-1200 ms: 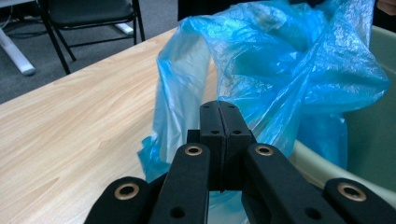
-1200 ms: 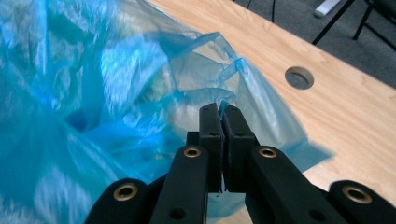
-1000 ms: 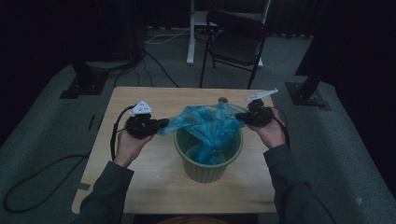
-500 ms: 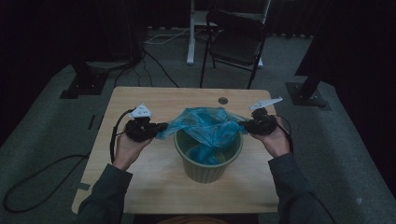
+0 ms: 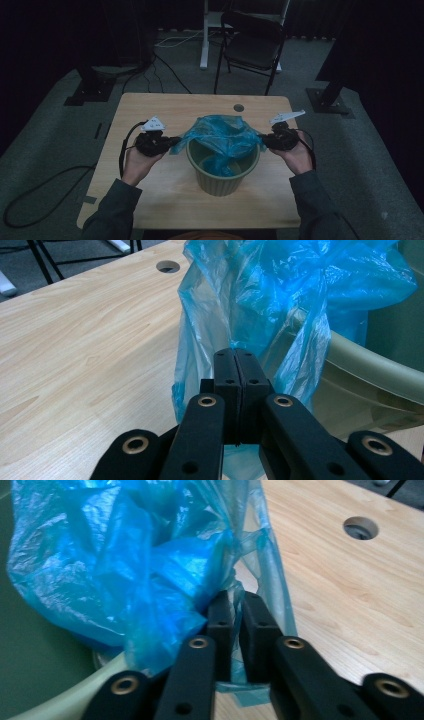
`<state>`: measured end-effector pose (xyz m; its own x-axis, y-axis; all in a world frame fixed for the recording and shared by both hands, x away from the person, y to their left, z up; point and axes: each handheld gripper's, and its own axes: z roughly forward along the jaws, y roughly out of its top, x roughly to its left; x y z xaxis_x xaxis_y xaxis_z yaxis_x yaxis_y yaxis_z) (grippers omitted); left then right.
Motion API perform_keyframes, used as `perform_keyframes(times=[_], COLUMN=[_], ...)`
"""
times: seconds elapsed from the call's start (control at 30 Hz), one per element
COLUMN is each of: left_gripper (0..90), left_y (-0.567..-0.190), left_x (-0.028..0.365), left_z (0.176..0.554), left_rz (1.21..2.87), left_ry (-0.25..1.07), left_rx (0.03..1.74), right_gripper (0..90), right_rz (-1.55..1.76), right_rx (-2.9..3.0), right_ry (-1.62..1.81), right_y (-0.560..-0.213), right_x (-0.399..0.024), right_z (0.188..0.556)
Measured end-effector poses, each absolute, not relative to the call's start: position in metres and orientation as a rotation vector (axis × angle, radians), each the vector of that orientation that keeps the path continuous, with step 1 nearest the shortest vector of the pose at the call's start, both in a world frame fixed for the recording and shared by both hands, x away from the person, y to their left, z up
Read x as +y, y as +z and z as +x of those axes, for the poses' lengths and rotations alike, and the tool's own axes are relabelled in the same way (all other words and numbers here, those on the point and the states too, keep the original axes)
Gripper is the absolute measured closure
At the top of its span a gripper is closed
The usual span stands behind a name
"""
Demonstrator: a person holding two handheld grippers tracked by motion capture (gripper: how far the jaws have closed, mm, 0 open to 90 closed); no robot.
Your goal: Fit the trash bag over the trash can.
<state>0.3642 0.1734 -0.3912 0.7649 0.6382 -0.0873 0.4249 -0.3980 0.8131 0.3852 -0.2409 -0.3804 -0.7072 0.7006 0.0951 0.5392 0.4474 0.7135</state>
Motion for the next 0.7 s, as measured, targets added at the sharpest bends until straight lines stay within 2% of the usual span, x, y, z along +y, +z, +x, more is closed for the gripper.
perform_keyframes(times=[0.07,0.3,0.7], left_gripper=[83.2,74.0,65.4], left_y=[-0.388,-0.375,-0.371], left_x=[0.175,0.182,0.181], left_z=[0.363,0.356,0.349], left_rz=[2.035,1.971,1.945], left_ry=[0.303,0.308,0.266], left_rx=[0.797,0.768,0.702], right_gripper=[76.7,72.4,68.9], right_rz=[1.088,1.083,1.018], right_rx=[2.46,2.385,2.371], right_ry=[1.109,1.218,1.308], right_y=[-0.379,-0.364,-0.357], right_x=[-0.244,-0.252,-0.257], right_z=[0.385,0.38,0.364])
